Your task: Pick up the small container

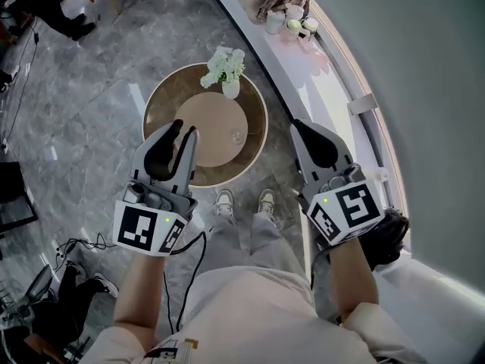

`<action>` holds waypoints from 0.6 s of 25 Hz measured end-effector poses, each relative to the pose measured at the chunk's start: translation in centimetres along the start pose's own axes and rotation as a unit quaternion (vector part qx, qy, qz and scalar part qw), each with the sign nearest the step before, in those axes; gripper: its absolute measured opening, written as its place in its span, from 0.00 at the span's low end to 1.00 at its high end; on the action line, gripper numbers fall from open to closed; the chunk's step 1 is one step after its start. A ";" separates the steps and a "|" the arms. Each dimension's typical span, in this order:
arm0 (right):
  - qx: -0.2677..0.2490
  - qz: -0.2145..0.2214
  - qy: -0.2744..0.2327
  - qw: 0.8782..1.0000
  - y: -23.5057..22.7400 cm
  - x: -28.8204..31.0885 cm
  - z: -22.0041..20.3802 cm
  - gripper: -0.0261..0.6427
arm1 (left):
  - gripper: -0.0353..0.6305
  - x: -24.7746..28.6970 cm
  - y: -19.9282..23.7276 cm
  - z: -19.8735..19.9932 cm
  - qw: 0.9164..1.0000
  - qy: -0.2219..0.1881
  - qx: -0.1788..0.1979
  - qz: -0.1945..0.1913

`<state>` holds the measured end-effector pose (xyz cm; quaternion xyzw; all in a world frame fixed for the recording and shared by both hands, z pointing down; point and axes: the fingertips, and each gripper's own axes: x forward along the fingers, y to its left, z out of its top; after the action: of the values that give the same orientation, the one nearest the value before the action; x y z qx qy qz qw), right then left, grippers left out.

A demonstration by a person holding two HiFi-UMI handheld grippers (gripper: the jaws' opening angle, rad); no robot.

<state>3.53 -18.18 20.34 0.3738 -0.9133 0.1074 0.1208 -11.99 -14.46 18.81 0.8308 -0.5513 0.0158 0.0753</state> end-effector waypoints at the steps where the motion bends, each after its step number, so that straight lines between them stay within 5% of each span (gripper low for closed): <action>1: 0.004 0.004 0.000 1.000 -0.2 0.6 -0.6 0.05 | 0.18 0.5 0.2 -0.8 1.000 0.004 0.004 0.000; 15: 0.007 0.033 0.052 0.998 -2.8 9.5 -13.1 0.05 | 0.43 7.5 0.2 -16.7 0.996 0.014 0.059 -0.059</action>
<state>0.77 -22.60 35.89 0.3384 -0.9168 0.1366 0.1621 -8.23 -19.02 36.11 0.8644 -0.4986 0.0552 0.0350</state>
